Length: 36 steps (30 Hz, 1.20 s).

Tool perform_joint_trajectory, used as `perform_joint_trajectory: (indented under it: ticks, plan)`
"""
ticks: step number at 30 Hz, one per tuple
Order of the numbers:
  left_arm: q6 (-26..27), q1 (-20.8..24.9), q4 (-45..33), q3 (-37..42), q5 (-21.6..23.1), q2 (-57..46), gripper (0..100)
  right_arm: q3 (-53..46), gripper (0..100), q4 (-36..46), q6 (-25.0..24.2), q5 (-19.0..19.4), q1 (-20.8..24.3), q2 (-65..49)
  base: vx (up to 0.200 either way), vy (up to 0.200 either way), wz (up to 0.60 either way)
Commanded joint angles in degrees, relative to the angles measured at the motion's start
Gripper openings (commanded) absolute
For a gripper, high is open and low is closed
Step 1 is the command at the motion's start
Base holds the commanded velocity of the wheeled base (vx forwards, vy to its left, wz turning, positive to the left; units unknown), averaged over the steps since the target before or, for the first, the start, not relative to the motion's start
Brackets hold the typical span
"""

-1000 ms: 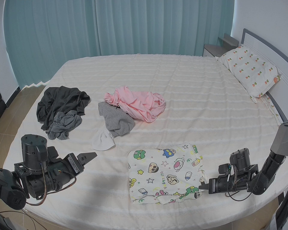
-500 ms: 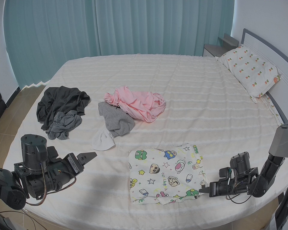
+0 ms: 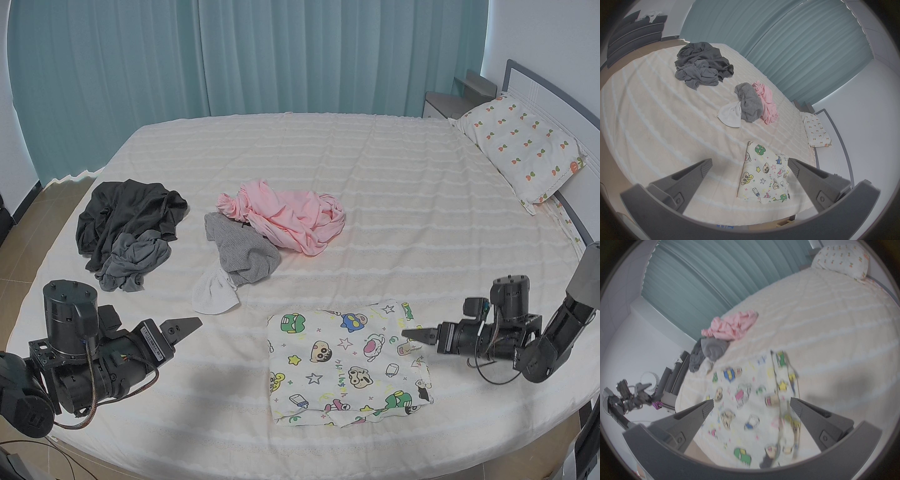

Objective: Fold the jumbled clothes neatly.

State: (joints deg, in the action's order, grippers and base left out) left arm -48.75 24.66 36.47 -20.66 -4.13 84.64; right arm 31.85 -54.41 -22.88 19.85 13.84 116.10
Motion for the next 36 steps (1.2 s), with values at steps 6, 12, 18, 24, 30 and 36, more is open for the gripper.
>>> perform_joint_trajectory:
  ticks: [6,12,18,24,30,36]
  plan:
    - [-0.2,0.48,0.0,0.36,1.41,0.0,100,10.42,100,4.05,-0.59,1.42,-1.53,6.77,0.0,0.0,0.0]
    - [-0.2,0.48,0.0,0.54,1.5,-0.09,100,14.99,100,4.22,-0.94,3.97,-0.48,11.51,0.0,0.0,0.0]
    - [-0.2,0.48,0.0,0.54,1.41,-0.09,100,17.63,100,4.4,-0.85,4.06,0.49,13.62,0.0,0.0,0.0]
    - [-0.12,0.48,0.0,0.54,1.5,-0.09,100,19.12,100,4.48,-0.85,3.88,0.4,15.38,0.0,0.0,0.0]
    - [-0.12,0.48,0.0,0.8,1.5,0.09,100,20.88,100,4.57,-0.85,3.97,0.31,16.96,0.0,0.0,0.0]
    - [-0.12,0.48,0.0,0.98,1.5,0.35,100,21.06,100,4.57,-0.85,3.97,0.58,17.75,0.0,0.0,0.0]
